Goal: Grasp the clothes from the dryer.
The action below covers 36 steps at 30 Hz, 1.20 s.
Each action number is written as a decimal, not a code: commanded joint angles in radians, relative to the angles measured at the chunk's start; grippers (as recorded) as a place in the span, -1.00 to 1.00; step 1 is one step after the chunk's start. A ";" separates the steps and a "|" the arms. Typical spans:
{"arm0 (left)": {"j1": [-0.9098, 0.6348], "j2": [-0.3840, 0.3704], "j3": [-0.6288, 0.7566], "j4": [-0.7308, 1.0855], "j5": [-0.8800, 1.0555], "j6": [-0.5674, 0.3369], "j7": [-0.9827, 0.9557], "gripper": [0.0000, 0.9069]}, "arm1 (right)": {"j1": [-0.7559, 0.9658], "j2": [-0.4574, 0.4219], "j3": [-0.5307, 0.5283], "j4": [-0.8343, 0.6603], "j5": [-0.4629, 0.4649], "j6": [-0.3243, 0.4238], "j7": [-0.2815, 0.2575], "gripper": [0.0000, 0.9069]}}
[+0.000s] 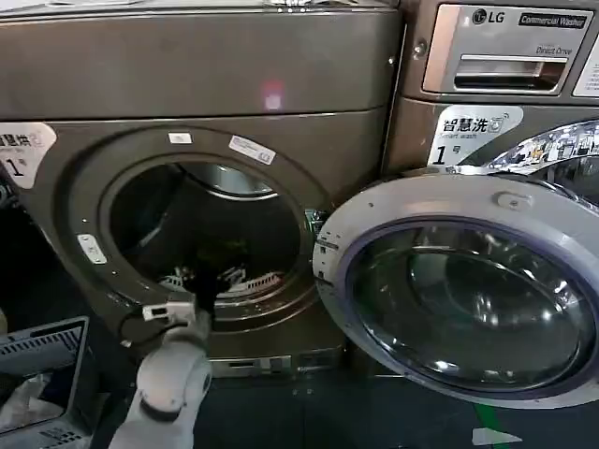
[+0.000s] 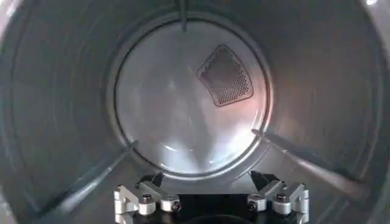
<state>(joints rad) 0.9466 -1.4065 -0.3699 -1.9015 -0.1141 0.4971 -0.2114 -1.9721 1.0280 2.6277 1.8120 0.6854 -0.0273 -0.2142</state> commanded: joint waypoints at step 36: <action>-0.739 -0.069 0.090 1.100 -0.025 -0.168 0.076 1.00 | 0.036 0.006 -0.026 -0.002 0.004 0.006 -0.012 1.00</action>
<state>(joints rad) 0.3306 -1.4691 -0.2944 -1.0218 -0.1358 0.3536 -0.1857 -1.9381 1.0344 2.6040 1.8100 0.6891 -0.0222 -0.2251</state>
